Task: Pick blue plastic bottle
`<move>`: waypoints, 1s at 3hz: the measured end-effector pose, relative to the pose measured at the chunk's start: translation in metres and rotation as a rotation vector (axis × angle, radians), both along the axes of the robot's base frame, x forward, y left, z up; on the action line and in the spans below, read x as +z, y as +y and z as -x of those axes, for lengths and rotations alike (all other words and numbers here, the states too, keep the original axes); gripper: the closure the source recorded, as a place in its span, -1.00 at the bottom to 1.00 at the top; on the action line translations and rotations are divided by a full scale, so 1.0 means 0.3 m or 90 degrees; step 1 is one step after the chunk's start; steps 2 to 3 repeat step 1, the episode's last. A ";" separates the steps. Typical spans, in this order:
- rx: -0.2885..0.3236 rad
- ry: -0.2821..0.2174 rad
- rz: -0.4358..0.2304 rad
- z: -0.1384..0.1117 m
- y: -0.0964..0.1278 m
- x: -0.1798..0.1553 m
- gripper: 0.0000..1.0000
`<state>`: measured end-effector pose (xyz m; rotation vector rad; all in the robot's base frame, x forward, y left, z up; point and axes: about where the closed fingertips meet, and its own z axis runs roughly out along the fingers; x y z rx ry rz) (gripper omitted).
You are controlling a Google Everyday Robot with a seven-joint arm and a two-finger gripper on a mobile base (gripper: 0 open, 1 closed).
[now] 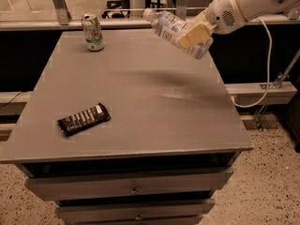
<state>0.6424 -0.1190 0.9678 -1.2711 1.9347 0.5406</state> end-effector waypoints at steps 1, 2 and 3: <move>0.000 0.000 0.000 0.000 0.000 0.000 1.00; 0.000 0.000 0.000 0.000 0.000 0.000 1.00; 0.000 0.000 0.000 0.000 0.000 0.000 1.00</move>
Offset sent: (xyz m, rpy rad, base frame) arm 0.0000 0.0000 0.0000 0.0000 0.0000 0.0000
